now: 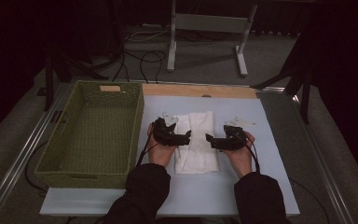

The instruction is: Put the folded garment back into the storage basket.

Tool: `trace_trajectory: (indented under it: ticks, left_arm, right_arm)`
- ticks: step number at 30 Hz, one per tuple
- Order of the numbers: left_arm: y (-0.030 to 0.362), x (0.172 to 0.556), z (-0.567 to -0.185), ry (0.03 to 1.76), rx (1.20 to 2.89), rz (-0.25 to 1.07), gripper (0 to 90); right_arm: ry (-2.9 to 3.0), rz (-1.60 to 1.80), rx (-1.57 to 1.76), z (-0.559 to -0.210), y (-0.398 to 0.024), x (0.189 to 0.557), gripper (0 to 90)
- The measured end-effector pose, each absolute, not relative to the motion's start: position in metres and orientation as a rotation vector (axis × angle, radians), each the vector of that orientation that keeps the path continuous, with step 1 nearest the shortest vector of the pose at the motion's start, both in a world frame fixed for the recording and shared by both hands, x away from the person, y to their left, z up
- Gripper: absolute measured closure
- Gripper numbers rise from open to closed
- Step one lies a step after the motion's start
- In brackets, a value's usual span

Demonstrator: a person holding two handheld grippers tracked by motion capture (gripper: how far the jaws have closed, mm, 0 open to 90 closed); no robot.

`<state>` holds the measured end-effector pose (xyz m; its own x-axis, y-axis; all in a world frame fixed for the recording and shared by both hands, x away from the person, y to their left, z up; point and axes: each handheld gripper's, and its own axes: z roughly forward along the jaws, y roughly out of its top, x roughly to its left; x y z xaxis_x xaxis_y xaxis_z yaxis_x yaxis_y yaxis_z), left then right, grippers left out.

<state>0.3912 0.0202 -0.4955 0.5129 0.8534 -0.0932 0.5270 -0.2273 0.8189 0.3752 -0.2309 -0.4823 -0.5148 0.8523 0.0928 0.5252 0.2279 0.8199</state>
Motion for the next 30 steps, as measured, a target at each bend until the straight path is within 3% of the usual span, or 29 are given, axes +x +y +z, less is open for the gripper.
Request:
trace_trajectory:
  ticks: [13,24,30]
  left_arm:
    - [0.019,0.396,-0.526,1.224,1.969,0.271,15.2]
    - [0.013,0.384,-0.527,1.255,1.967,0.312,32.0]
    - [0.012,0.384,-0.527,1.262,1.954,0.299,44.4]
  right_arm:
    - [2.163,1.136,1.332,-0.499,-0.231,0.386,9.8]
    - [2.214,1.104,1.385,-0.512,-0.226,0.39,10.3]
    - [2.239,1.116,1.437,-0.518,-0.224,0.392,15.4]
